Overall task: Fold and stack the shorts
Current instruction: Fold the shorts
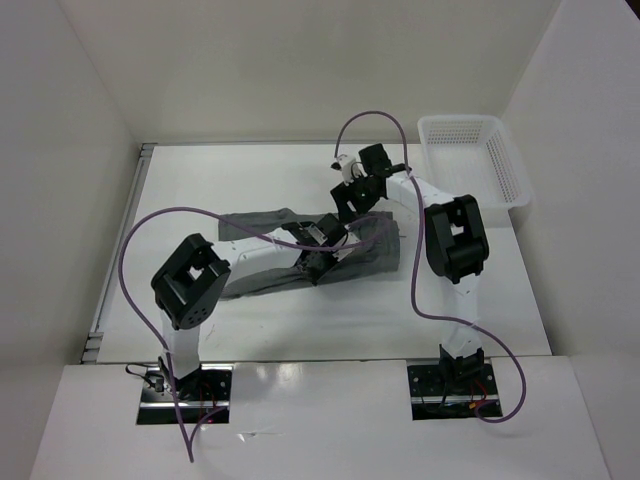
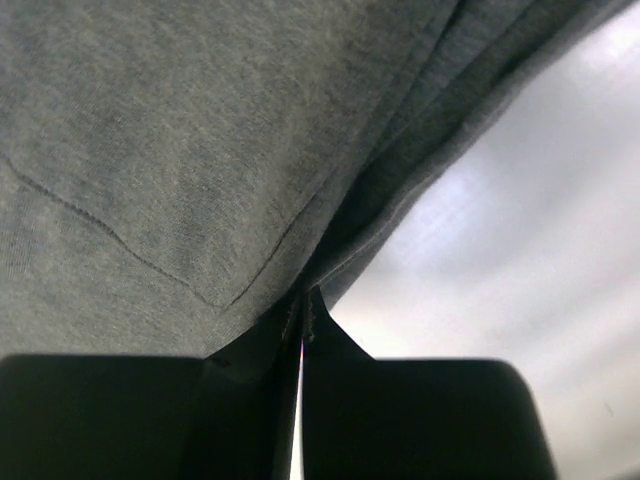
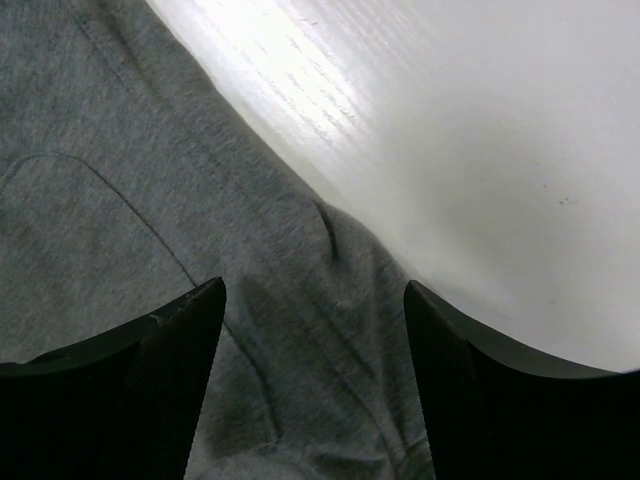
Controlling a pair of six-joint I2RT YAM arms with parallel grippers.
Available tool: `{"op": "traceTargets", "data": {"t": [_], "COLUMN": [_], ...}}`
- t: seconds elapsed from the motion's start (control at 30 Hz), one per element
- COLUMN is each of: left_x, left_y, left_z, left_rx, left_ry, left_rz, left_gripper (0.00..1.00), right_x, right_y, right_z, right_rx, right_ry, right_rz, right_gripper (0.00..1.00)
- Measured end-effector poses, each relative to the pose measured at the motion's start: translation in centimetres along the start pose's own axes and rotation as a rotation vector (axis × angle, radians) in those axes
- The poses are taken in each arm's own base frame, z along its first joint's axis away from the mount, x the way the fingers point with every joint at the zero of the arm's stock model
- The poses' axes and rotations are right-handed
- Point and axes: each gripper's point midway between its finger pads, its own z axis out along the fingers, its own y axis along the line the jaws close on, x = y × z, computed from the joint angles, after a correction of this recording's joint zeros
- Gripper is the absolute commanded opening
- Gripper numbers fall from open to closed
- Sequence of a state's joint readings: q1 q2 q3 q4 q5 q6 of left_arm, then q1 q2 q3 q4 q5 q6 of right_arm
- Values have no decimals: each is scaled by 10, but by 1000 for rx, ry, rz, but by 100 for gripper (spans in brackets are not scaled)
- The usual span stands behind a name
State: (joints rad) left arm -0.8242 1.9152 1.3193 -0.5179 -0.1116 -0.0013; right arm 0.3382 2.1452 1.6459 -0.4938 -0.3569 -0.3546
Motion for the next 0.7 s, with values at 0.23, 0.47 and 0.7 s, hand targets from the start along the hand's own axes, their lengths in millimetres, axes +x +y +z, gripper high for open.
{"op": "traceTargets", "data": {"t": [0.23, 0.47, 0.7], "left_x": [13, 17, 20], "left_y": [-21, -27, -30], "left_z": [-25, -36, -36], "left_rx": [139, 180, 198], "left_ry": [40, 50, 58], "left_rz": [-5, -8, -10], "left_gripper": [0, 0, 0], "right_x": [-1, -2, 10], "right_y": [12, 37, 66], "right_z": [3, -3, -4], "right_rx": [-30, -136, -236], "right_ry": [6, 27, 75], "right_rz": [-37, -111, -230], "right_gripper": [78, 78, 82]}}
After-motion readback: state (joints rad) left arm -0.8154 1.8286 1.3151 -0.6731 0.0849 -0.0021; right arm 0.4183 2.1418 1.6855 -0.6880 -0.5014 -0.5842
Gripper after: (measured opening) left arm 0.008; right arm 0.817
